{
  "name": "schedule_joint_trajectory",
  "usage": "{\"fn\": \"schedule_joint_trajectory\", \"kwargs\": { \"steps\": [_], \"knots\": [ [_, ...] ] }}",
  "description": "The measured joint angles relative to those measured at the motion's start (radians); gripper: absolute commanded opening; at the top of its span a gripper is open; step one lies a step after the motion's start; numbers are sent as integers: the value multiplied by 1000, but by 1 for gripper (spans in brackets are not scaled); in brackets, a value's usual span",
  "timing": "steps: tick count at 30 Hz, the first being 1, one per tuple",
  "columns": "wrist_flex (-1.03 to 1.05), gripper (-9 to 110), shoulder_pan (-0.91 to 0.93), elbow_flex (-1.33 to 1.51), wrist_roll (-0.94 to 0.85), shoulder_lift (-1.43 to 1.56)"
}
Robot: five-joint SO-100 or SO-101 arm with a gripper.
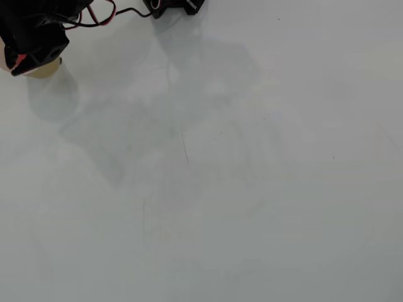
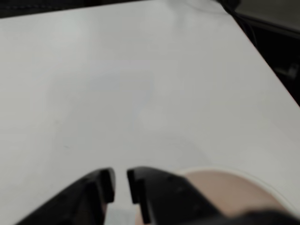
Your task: Pick up the cube and drop it in the cup.
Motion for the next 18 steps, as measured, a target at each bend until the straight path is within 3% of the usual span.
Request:
{"fn": "schedule_joint_trajectory", "kwargs": {
  "steps": [18],
  "knots": [
    [2,0,-371,11,0,224]
  ]
}}
